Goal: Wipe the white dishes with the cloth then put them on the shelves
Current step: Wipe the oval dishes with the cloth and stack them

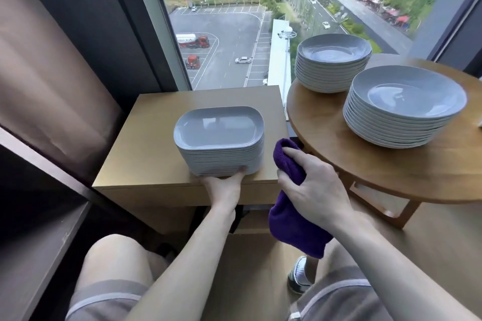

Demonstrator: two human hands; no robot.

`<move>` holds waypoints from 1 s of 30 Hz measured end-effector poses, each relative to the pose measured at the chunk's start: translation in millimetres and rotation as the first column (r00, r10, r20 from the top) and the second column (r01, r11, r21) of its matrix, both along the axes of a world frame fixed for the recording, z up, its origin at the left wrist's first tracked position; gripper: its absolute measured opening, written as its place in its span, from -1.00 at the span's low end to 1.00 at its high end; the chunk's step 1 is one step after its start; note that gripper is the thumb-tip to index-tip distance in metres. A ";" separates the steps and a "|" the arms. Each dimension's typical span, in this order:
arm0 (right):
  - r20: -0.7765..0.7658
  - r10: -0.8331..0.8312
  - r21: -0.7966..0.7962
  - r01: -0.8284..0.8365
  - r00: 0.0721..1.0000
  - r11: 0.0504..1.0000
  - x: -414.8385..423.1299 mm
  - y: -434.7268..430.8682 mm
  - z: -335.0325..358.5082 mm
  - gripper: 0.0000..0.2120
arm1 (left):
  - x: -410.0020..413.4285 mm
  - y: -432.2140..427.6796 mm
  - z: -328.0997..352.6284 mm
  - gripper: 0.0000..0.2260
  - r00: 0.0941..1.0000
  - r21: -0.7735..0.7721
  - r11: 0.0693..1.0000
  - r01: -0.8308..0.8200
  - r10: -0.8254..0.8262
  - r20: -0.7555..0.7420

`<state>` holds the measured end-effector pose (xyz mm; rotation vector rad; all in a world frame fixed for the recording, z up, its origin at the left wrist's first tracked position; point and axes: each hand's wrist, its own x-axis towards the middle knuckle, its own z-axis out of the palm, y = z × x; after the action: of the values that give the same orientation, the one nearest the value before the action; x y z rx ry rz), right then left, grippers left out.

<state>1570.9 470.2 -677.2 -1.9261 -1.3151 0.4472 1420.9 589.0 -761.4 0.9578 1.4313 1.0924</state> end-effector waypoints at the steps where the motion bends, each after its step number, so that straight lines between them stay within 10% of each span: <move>1: 0.000 0.003 -0.002 -0.003 1.000 1.000 0.0 2.0 0.4 -0.48 | 1.6 1.1 0.0 0.02 1.000 0.006 1.000 -0.002 0.001 0.019; 21: 0.045 -0.096 0.012 0.095 0.994 0.995 57.8 69.4 7.1 -0.47 | 22.8 107.8 10.9 0.19 0.992 0.029 0.999 0.042 -0.045 0.118; 30: 0.015 -0.131 -0.032 0.131 0.991 0.991 86.3 93.8 -11.9 -0.26 | 36.9 176.1 10.4 -0.48 0.994 0.013 0.997 0.080 -0.080 0.068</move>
<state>1657.1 564.0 -689.2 -2.0316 -1.1871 0.3928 1457.9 765.1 -751.0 0.9684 1.3222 1.0647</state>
